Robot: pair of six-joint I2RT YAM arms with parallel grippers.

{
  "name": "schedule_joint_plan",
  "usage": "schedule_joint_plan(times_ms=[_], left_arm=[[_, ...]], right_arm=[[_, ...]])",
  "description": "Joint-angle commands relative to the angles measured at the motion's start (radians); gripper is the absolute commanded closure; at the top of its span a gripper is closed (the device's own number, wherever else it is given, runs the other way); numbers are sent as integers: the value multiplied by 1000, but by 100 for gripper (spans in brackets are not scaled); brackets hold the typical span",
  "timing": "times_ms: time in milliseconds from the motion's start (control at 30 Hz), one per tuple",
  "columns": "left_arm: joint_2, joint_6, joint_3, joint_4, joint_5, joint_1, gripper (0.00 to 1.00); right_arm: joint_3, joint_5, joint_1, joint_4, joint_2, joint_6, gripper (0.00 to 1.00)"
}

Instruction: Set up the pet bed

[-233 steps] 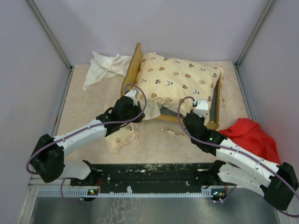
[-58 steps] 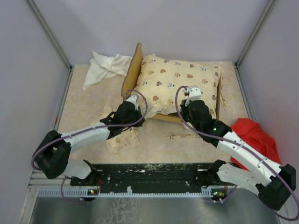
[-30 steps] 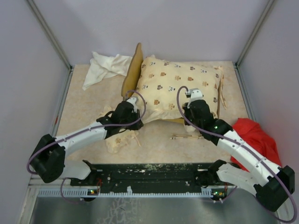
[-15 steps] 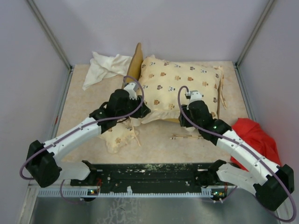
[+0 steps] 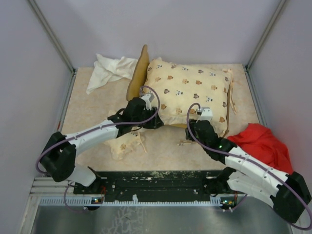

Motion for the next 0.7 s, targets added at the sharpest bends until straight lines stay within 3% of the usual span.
schedule_joint_plan(times_ms=[0, 133, 267, 333, 433, 567, 667], left_arm=[[39, 26, -10, 53, -75, -3, 49], [78, 26, -17, 81, -85, -3, 50], [102, 39, -2, 75, -110, -3, 51], [104, 51, 5, 64, -130, -3, 55], [93, 66, 10, 51, -156, -2, 65], [52, 80, 9, 27, -178, -3, 72], [4, 100, -1, 32, -133, -12, 66]], right_arm=[[-79, 125, 20, 256, -10, -38, 55], [-146, 162, 20, 425, 25, -115, 55], [-160, 244, 21, 456, 52, -140, 57], [-172, 276, 19, 462, 43, -160, 69], [-169, 270, 19, 405, 5, -178, 100], [-119, 267, 19, 185, -84, -100, 100], [-101, 196, 20, 110, -159, -95, 100]])
